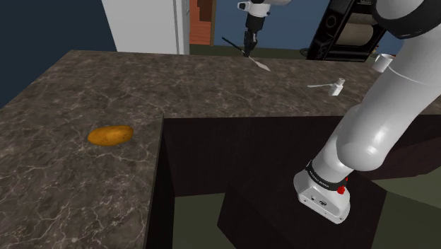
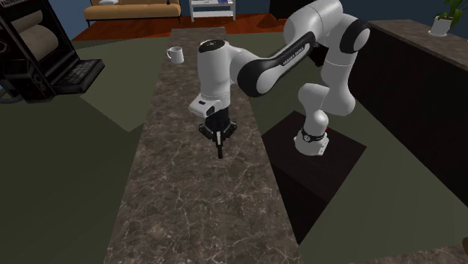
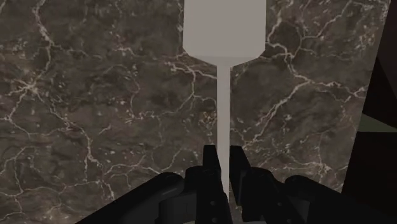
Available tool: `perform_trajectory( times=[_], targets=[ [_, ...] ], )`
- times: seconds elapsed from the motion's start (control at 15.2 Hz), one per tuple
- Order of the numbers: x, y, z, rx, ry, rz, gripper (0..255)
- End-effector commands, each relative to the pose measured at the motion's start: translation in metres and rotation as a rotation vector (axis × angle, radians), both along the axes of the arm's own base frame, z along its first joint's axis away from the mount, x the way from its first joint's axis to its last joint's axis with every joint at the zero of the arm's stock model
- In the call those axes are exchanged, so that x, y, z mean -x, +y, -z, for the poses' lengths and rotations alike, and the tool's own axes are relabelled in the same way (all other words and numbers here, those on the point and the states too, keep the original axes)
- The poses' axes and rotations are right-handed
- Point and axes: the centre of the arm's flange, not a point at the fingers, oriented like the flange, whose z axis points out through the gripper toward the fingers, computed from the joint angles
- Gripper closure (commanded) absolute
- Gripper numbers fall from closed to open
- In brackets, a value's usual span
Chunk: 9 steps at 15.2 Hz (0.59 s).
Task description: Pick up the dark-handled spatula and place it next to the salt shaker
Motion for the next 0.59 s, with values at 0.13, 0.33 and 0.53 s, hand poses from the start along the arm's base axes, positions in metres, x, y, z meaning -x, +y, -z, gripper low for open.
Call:
perform_trajectory(
  times=[0.13, 0.33, 0.53],
  targets=[
    [0.045, -0.025, -0.001, 0.0, 0.0, 0.0, 255],
    [0.079, -0.045, -0.001, 0.0, 0.0, 0.0, 255],
    [0.114, -0.065, -0.001, 0.0, 0.0, 0.0, 255]
  ],
)
